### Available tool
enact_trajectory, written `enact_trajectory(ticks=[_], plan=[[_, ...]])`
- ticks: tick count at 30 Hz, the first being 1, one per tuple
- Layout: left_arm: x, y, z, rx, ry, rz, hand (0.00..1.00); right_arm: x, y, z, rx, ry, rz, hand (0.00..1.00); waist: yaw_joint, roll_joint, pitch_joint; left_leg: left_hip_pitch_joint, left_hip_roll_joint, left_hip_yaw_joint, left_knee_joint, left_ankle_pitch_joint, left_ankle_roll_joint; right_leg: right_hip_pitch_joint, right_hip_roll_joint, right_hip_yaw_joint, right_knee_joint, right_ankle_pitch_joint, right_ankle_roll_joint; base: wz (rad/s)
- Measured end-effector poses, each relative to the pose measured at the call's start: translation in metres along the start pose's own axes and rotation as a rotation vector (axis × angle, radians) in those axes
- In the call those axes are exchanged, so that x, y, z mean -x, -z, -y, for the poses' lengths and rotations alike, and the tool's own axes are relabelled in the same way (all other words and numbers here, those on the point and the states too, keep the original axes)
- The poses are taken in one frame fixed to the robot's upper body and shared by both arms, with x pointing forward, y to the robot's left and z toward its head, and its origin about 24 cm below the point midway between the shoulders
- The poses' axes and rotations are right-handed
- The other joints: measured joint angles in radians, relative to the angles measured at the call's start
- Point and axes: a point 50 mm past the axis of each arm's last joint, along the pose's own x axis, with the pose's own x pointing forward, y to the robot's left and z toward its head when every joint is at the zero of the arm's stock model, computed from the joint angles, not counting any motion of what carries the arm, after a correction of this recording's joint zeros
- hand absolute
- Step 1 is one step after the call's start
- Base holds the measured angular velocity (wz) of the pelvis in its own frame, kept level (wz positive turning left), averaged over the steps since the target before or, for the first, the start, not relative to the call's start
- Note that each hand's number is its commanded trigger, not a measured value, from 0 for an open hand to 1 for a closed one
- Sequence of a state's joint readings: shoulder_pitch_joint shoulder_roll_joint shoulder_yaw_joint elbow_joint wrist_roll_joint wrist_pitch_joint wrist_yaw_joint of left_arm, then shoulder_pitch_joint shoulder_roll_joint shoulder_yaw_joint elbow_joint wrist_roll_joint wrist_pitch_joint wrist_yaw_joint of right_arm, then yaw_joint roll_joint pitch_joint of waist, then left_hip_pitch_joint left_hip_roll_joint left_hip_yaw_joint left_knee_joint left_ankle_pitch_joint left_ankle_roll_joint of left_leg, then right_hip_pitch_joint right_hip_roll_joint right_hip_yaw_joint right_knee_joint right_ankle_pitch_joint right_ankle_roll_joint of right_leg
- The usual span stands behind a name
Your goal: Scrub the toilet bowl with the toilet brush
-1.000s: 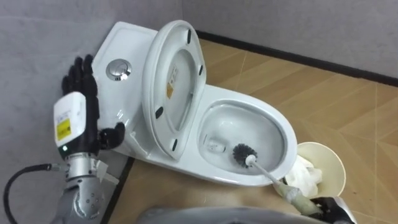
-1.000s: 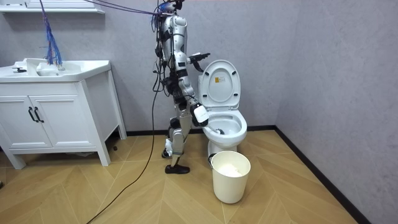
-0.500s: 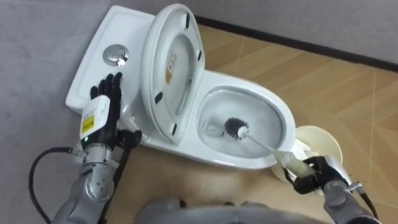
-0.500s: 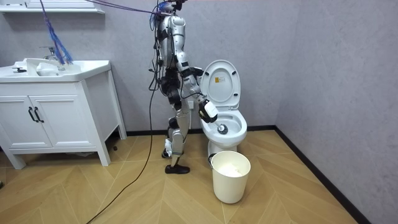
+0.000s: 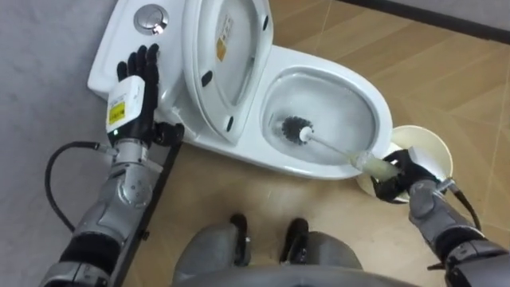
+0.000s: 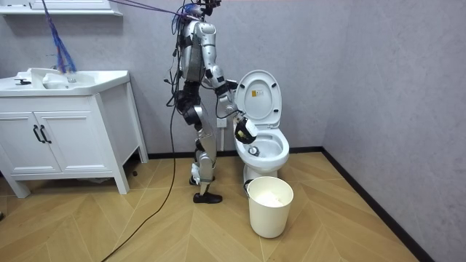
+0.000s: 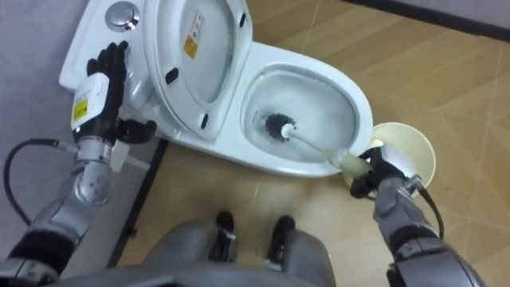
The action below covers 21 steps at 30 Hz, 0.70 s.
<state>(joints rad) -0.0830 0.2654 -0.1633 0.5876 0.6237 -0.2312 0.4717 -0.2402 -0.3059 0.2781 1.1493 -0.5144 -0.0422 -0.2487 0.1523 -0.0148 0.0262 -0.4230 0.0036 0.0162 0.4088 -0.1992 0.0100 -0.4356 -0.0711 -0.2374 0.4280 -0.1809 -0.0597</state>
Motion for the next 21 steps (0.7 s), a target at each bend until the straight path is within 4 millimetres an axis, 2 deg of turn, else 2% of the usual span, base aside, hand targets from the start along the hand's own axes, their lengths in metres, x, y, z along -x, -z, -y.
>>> enact_trajectory(ticks=[2, 3, 6, 8, 10, 11, 12, 18, 21], plan=[[-0.010, -0.006, -0.006, -0.001, -0.051, 0.020, 0.00, -0.006, -0.017, 0.015, 0.024, 0.045, 0.055, 1.00, 0.009, -0.002, 0.0105, -0.053, -0.001, 0.004, 0.010, 0.011, -0.006, -0.065, -0.006, 0.006, 0.033, 0.000, -0.009, 0.00], [-0.012, -0.007, -0.007, -0.002, -0.061, 0.024, 0.00, -0.008, -0.022, 0.019, 0.030, 0.055, 0.065, 1.00, 0.011, -0.006, 0.0136, -0.066, -0.003, 0.006, 0.016, 0.013, -0.007, -0.082, -0.008, 0.009, 0.043, -0.001, -0.011, 0.00], [-0.022, -0.015, -0.011, -0.006, -0.099, 0.054, 0.00, -0.014, -0.036, 0.037, 0.079, 0.117, 0.107, 1.00, 0.021, 0.000, 0.0186, -0.126, -0.002, 0.004, 0.039, 0.018, -0.012, -0.141, -0.011, 0.008, 0.073, -0.004, -0.020, 0.03], [-0.027, -0.020, -0.013, -0.015, -0.134, 0.074, 0.00, -0.016, -0.043, 0.051, 0.134, 0.155, 0.135, 1.00, 0.020, 0.007, 0.0348, -0.154, -0.002, -0.008, 0.049, 0.023, -0.015, -0.158, -0.012, -0.005, 0.075, -0.005, -0.024, 0.12], [-0.031, -0.025, -0.017, -0.039, -0.164, 0.109, 0.00, -0.017, -0.047, 0.061, 0.163, 0.190, 0.146, 1.00, 0.021, 0.016, 0.0316, -0.196, -0.002, -0.017, 0.064, 0.027, -0.018, -0.196, -0.013, -0.012, 0.085, -0.002, -0.028, 0.13], [-0.033, -0.027, -0.020, -0.049, -0.190, 0.128, 0.00, -0.018, -0.052, 0.067, 0.173, 0.211, 0.157, 1.00, 0.022, 0.013, 0.0355, -0.220, -0.002, -0.019, 0.076, 0.030, -0.019, -0.220, -0.014, -0.014, 0.093, 0.000, -0.033, 0.09], [-0.034, -0.029, -0.022, -0.052, -0.209, 0.137, 0.00, -0.018, -0.056, 0.070, 0.180, 0.224, 0.164, 1.00, 0.021, 0.013, 0.0356, -0.239, -0.002, -0.021, 0.078, 0.034, -0.020, -0.236, -0.014, -0.017, 0.094, 0.004, -0.036, 0.06], [-0.037, -0.036, -0.023, -0.092, -0.249, 0.160, 0.00, -0.018, -0.066, 0.074, 0.197, 0.268, 0.177, 1.00, 0.029, 0.023, 0.0339, -0.282, -0.001, -0.033, 0.094, 0.038, -0.022, -0.266, -0.014, -0.032, 0.091, 0.008, -0.040, 0.05], [-0.040, -0.045, -0.025, -0.094, -0.275, 0.197, 0.00, -0.018, -0.065, 0.085, 0.216, 0.310, 0.178, 1.00, 0.042, 0.035, 0.0332, -0.326, 0.000, -0.041, 0.115, 0.038, -0.021, -0.299, -0.013, -0.041, 0.095, 0.014, -0.040, 0.05]])
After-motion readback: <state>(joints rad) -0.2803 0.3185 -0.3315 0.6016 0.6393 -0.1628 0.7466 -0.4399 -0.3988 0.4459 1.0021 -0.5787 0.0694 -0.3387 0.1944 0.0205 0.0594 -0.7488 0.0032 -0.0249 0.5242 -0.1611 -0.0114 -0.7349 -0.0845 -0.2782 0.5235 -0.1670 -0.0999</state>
